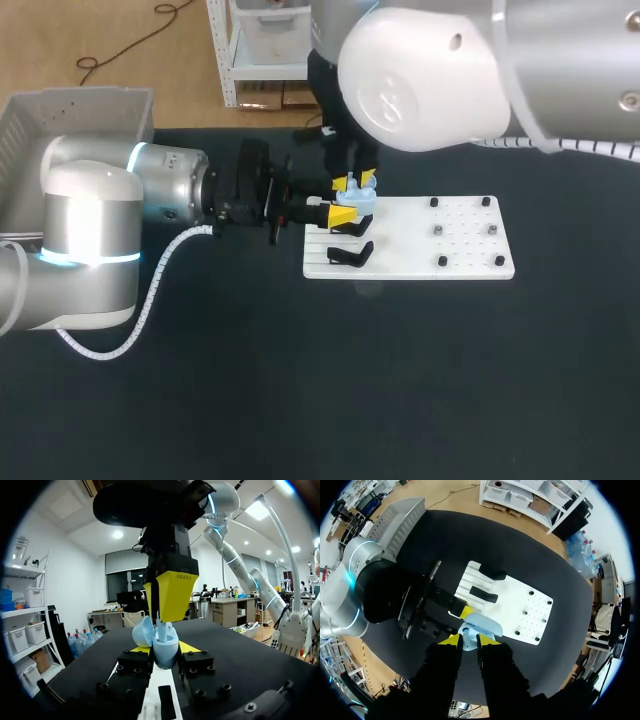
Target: Pick up each earbud case from the left stands, insert the matching earbuds, close the lid, and place the case in the box.
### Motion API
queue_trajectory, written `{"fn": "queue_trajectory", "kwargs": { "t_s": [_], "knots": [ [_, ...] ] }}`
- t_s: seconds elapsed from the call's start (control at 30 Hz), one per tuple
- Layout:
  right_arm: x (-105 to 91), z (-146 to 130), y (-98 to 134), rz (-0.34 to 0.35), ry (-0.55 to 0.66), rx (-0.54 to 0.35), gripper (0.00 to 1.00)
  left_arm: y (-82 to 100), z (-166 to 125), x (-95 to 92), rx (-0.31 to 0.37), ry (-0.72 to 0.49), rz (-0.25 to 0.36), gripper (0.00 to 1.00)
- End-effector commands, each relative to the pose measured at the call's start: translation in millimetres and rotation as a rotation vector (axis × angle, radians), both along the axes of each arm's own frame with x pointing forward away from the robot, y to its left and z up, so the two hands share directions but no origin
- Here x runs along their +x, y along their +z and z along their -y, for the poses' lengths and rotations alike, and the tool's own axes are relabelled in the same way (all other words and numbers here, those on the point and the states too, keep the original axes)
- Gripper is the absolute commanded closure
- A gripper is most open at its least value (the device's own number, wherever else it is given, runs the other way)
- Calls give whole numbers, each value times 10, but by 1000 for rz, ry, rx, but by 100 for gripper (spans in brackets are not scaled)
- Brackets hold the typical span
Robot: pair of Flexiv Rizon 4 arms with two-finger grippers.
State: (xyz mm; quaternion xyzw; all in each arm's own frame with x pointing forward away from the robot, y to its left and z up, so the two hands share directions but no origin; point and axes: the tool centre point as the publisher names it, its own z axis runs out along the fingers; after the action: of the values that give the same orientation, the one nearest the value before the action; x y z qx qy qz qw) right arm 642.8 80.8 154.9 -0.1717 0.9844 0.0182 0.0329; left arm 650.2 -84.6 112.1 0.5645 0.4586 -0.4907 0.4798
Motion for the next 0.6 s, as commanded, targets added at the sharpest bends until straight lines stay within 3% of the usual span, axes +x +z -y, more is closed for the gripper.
{"fn": "queue_trajectory", "kwargs": {
  "t_s": [0.03, 0.6],
  "knots": [
    [8, 8, -16, 0, -3, -1, 100, -6, 2, 0, -1, 1, 1, 100],
    [55, -20, -85, -7, -7, -20, 100, -6, 2, 0, -1, 1, 1, 100]
  ]
}}
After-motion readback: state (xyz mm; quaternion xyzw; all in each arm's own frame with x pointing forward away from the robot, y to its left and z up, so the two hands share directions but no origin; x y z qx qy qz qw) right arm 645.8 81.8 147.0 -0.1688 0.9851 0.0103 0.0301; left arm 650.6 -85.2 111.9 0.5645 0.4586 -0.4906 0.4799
